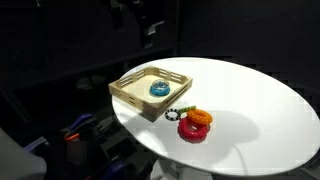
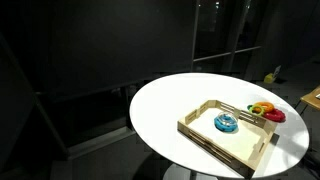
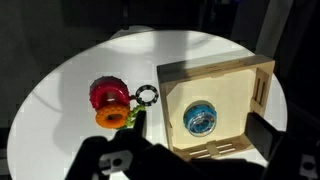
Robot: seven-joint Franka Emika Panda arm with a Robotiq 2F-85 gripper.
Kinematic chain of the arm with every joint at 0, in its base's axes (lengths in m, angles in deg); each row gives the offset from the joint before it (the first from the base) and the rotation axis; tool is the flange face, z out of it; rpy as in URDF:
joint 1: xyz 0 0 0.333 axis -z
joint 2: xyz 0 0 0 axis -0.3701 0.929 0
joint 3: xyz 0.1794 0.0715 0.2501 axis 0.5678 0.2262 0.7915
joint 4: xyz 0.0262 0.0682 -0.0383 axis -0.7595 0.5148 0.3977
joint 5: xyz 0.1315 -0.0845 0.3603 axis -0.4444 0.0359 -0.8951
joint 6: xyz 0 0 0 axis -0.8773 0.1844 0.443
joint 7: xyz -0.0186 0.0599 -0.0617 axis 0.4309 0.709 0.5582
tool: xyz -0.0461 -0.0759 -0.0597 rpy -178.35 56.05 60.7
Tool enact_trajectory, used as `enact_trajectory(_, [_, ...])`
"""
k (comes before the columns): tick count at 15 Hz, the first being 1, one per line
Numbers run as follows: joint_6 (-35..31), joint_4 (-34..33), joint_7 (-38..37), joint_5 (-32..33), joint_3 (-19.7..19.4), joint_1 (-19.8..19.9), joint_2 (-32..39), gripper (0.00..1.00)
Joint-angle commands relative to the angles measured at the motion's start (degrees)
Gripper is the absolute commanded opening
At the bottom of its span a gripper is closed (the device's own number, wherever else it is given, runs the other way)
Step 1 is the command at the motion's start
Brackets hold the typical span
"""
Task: Put the green object inside the box
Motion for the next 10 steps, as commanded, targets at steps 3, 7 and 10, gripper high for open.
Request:
enact_trajectory(3, [0.1,-0.1,0.6,-0.7,0.8,0.8,0.2,1.00])
enact_trajectory(7, [-0.2,-0.6,0.2,-0.7,1.1,0.6,1.0,1.00])
enact_trajectory(10, [-0.7,-2.2,-0.5,-1.1,1.8,0.1,2.7,1.00])
